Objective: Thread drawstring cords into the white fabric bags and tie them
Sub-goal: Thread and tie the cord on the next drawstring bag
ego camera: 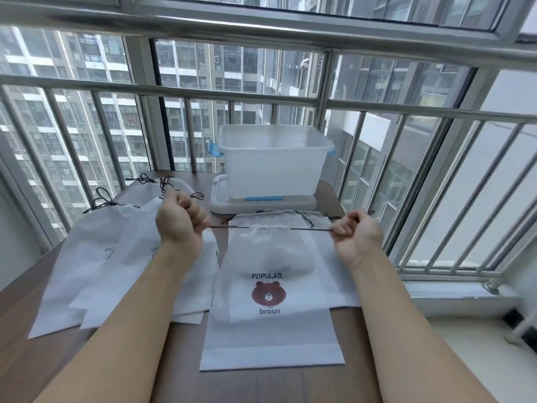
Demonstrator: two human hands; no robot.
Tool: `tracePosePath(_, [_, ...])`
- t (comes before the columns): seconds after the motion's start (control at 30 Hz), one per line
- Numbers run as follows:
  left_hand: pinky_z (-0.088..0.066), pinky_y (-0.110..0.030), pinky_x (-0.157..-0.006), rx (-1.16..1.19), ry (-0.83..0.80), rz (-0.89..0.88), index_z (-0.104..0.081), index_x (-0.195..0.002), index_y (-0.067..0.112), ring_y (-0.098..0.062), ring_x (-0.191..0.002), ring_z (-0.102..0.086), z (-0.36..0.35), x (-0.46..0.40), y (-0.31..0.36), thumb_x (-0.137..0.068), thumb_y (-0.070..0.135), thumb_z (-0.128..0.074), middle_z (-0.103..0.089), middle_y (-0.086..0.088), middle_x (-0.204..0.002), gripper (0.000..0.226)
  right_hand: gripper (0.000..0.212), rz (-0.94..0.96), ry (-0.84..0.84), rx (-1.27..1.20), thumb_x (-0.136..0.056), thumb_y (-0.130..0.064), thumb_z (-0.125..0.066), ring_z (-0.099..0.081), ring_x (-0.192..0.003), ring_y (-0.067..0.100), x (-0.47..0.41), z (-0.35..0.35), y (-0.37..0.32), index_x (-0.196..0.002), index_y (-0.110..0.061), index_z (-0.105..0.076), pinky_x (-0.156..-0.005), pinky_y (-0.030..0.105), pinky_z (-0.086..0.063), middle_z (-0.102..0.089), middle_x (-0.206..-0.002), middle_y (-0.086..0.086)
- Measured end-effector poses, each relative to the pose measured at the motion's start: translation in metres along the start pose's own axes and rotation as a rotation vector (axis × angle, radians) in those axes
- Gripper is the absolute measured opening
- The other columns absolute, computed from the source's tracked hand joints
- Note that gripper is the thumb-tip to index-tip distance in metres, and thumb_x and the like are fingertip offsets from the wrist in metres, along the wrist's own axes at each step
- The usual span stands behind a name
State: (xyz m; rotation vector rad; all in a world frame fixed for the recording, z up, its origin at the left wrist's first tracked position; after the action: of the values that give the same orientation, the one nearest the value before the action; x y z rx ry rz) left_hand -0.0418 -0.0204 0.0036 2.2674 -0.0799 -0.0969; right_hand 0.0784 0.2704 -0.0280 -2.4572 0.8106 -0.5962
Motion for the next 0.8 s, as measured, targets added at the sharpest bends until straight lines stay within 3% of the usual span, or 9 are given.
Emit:
tracePosePath(0.07, [-0.006,-0.021,-0.043,-0.046,0.043,-0.074,-0.020,-0.060,0.024,-0.012,-0.039,-0.012,0.009,-0.005,0.013,-0.107,0.041,-0.025,-0.017,0.006,-0.043,0.051,0.044,0.114,0.075,0.103,-0.109,-0.027,-0.035,-0.017,-0.036,0.010,-0.001,0.007,-0.015,-0.067,-0.017,-0.038,-0.034,0.020,-0.015,-0.020,-0.046,-0.005])
tracePosePath(0.23, [-0.012,-0.015,-0.041,-0.152,0.107,-0.136,-0.025,-0.053,0.024,-0.013,-0.037,-0.013,0.017,-0.005,0.016,-0.107,0.038,-0.029,-0.019,0.005,-0.041,0.056,0.046,0.320,0.173,0.325,-0.107,-0.029,-0.043,-0.024,-0.037,0.012,0.006,0.006,-0.022,-0.063,-0.016,-0.040,-0.036,0.019,-0.017,-0.029,-0.047,-0.003])
tracePosePath(0.37, [-0.008,-0.015,-0.044,-0.291,-0.093,-0.044,-0.024,-0.060,0.025,-0.011,-0.043,-0.008,0.002,0.003,0.002,-0.088,0.040,-0.037,-0.014,0.008,-0.051,0.034,0.046,0.292,-0.057,0.550,-0.106,-0.034,-0.042,-0.018,-0.041,0.010,0.012,-0.013,-0.005,-0.063,-0.022,-0.033,-0.038,0.020,-0.014,-0.022,-0.054,-0.005])
tracePosePath(0.47, [-0.004,-0.026,-0.050,-0.255,-0.353,0.081,-0.027,-0.065,0.024,-0.016,-0.057,-0.006,-0.022,0.022,-0.016,-0.072,0.031,-0.030,-0.010,0.003,-0.066,0.011,0.027,0.190,-0.349,0.618,-0.092,-0.033,-0.035,-0.007,-0.048,0.011,0.034,-0.038,0.018,-0.067,-0.025,-0.028,-0.038,0.017,-0.012,-0.014,-0.059,-0.005])
tracePosePath(0.57, [-0.006,-0.026,-0.049,-0.256,-0.454,0.154,-0.033,-0.062,0.025,-0.014,-0.057,-0.006,-0.041,0.037,-0.029,-0.076,0.020,-0.031,-0.017,0.007,-0.060,0.015,0.020,0.145,-0.521,0.695,-0.091,-0.018,-0.028,-0.005,-0.055,0.013,0.057,-0.059,0.037,-0.072,-0.024,-0.025,-0.039,0.019,-0.011,-0.009,-0.068,0.001])
tracePosePath(0.7, [-0.019,-0.023,-0.045,-0.303,-0.424,0.141,-0.043,-0.072,0.017,-0.011,-0.048,-0.027,-0.049,0.045,-0.037,-0.101,0.008,-0.032,-0.030,0.001,-0.062,0.031,0.033,0.224,-0.643,0.874,-0.103,-0.013,-0.039,-0.023,-0.054,0.014,0.070,-0.067,0.051,-0.072,-0.017,-0.047,-0.045,0.023,-0.019,-0.029,-0.063,0.003])
tracePosePath(0.8, [-0.036,-0.020,-0.045,-0.242,-0.424,0.058,-0.063,-0.086,0.008,-0.012,-0.051,-0.043,-0.049,0.048,-0.034,-0.106,0.014,-0.040,-0.047,-0.002,-0.061,0.031,0.026,0.277,-0.733,0.888,-0.103,-0.012,-0.052,-0.043,-0.060,0.014,0.075,-0.069,0.049,-0.086,-0.008,-0.071,-0.051,0.024,-0.031,-0.051,-0.066,0.003])
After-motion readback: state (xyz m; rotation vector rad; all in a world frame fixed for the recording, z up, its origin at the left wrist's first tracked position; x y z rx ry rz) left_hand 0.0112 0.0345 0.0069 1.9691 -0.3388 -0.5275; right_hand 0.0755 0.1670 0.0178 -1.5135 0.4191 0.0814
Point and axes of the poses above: each hand's wrist, its own x-axis away from the middle knuckle, its own z-axis out of the back of the hand, y = z × x, the point moved 5 cm from there along -x, towards the middle knuckle
